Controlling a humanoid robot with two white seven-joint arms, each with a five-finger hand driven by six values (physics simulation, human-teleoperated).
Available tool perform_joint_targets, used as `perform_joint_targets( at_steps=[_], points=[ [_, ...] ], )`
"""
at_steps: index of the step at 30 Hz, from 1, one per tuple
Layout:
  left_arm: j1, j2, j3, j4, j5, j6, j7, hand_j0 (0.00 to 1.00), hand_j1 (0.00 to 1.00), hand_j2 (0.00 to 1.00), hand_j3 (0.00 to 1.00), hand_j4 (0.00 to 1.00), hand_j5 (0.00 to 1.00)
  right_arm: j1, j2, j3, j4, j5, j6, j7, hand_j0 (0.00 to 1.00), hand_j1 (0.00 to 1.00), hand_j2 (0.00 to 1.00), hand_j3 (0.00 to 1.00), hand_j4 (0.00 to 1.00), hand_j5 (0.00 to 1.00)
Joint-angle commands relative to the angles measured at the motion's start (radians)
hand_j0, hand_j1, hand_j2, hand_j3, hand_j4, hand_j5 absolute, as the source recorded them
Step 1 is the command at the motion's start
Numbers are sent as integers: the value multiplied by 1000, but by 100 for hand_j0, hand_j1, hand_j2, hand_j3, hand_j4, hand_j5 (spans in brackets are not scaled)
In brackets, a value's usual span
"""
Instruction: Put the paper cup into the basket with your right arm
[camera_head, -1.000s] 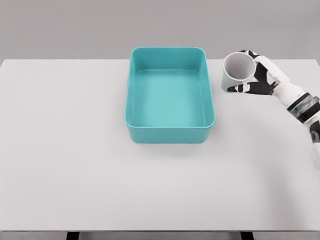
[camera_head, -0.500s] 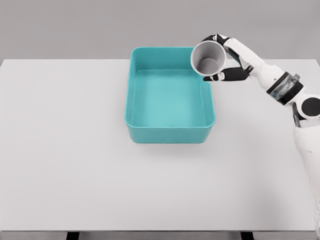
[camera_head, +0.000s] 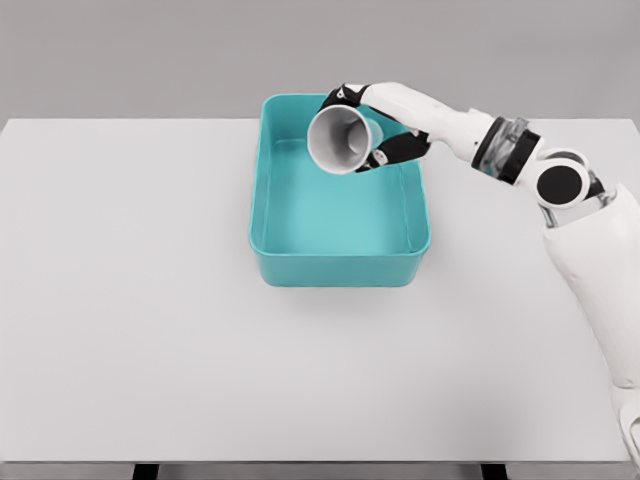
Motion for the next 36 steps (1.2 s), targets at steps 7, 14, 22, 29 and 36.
perform_joint_targets(
  at_steps=[7, 14, 22, 29, 36],
  points=[
    [0, 0, 0, 0, -1, 0, 0, 100, 100, 100, 100, 100, 100, -63, -47, 155, -1, 80, 7, -1, 48, 48, 48, 48, 48, 48],
    [0, 0, 0, 0, 1, 0, 0, 100, 100, 100, 100, 100, 100, -117, -94, 251, 0, 80, 11, -1, 48, 48, 48, 48, 48, 48],
    [0, 0, 0, 0, 1, 0, 0, 100, 100, 100, 100, 100, 100, -133, -97, 293, -1, 200, 16, -1, 88, 88, 88, 88, 88, 88],
    [0, 0, 0, 0, 1, 0, 0, 100, 100, 100, 100, 100, 100, -144, -99, 293, -3, 238, 17, -1, 99, 99, 99, 99, 99, 99],
    [0, 0, 0, 0, -1, 0, 0, 100, 100, 100, 100, 100, 100, -144, -125, 176, -4, 25, 56, -1, 100, 100, 100, 100, 100, 100]
  ],
)
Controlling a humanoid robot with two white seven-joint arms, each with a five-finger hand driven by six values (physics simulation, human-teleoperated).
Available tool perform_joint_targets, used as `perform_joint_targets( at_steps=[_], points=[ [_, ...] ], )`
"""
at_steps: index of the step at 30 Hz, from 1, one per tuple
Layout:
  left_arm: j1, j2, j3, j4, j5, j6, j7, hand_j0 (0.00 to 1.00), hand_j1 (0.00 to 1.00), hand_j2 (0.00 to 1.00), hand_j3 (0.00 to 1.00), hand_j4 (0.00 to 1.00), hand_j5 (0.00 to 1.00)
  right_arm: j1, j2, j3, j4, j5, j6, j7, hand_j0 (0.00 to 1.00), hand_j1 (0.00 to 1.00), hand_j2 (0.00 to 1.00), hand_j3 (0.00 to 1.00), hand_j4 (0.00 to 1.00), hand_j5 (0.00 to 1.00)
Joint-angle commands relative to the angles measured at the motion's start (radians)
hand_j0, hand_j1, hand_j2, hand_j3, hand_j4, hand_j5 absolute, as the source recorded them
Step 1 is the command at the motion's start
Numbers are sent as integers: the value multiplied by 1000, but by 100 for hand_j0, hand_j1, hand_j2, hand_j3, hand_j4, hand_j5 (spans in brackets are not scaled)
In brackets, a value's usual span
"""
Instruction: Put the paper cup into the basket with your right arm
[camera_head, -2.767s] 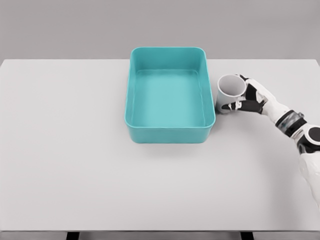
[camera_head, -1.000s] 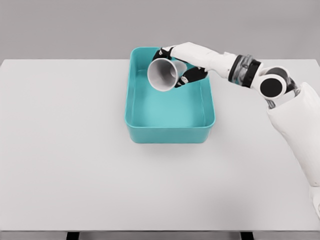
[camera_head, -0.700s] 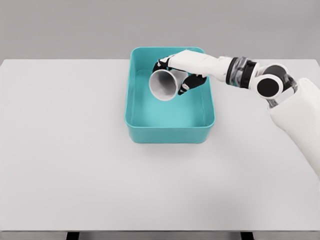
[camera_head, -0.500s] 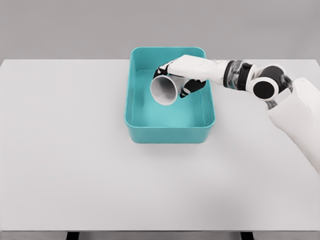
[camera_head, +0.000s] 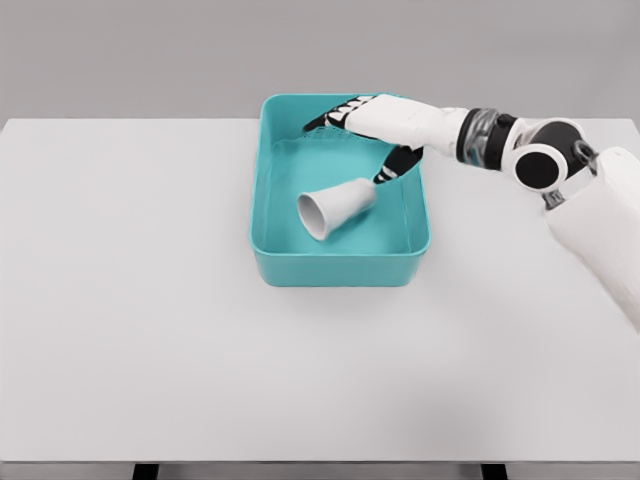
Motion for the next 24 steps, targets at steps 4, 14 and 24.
perform_joint_targets(
  at_steps=[4, 14, 24],
  points=[
    [0, 0, 0, 0, 1, 0, 0, 100, 100, 100, 100, 100, 100, 23, -139, -107, -86, -429, 18, -1, 100, 100, 100, 100, 100, 100],
    [0, 0, 0, 0, 1, 0, 0, 100, 100, 100, 100, 100, 100, 558, -241, -527, -330, -648, 10, -1, 100, 100, 100, 100, 100, 100],
    [0, 0, -2, 0, -1, 0, 0, 100, 100, 100, 100, 100, 100, 606, -239, -527, -322, -647, 11, -1, 100, 100, 100, 100, 100, 100]
  ],
)
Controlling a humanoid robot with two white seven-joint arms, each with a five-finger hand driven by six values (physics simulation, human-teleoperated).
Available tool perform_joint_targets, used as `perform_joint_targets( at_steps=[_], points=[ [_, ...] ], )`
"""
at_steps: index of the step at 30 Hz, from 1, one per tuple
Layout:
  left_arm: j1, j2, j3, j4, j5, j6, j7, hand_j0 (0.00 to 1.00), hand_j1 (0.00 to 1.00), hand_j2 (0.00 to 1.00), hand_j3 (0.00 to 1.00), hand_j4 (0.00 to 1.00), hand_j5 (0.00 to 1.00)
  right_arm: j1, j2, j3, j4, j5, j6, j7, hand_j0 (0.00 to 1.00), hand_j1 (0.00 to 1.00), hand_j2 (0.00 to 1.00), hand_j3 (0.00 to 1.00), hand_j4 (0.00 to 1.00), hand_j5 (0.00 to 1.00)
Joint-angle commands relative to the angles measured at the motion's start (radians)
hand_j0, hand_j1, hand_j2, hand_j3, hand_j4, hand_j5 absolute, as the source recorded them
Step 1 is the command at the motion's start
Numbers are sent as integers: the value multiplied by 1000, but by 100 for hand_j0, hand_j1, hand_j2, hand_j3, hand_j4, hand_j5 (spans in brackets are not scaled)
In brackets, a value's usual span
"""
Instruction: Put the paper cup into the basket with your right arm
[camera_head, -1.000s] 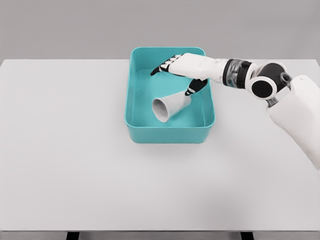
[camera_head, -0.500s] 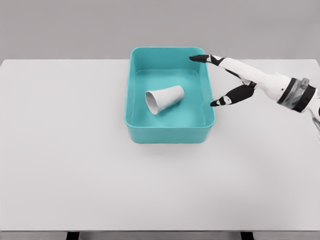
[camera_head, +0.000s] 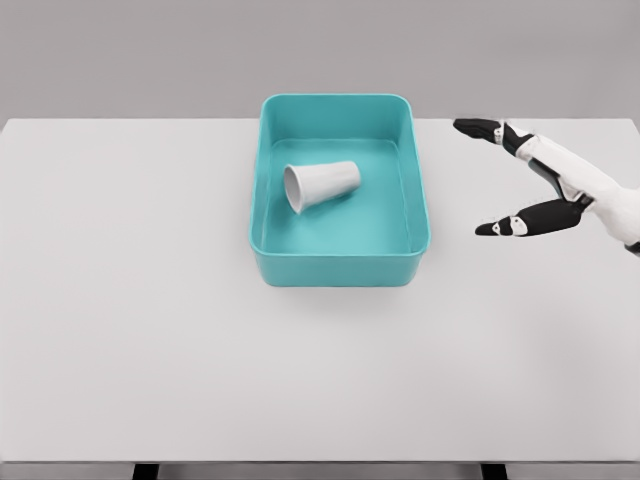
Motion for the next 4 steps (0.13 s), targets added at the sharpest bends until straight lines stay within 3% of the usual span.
perform_joint_targets(
  at_steps=[1, 4],
  points=[
    [0, 0, 0, 0, 0, -1, 0, 100, 100, 100, 100, 100, 100, 0, -1, -3, 2, -8, 2, 0, 100, 100, 100, 100, 100, 100],
    [0, 0, 0, 0, 9, -1, 0, 100, 100, 100, 100, 100, 100, 0, 2, -2, 8, -8, 5, 0, 100, 100, 100, 100, 100, 100]
  ],
)
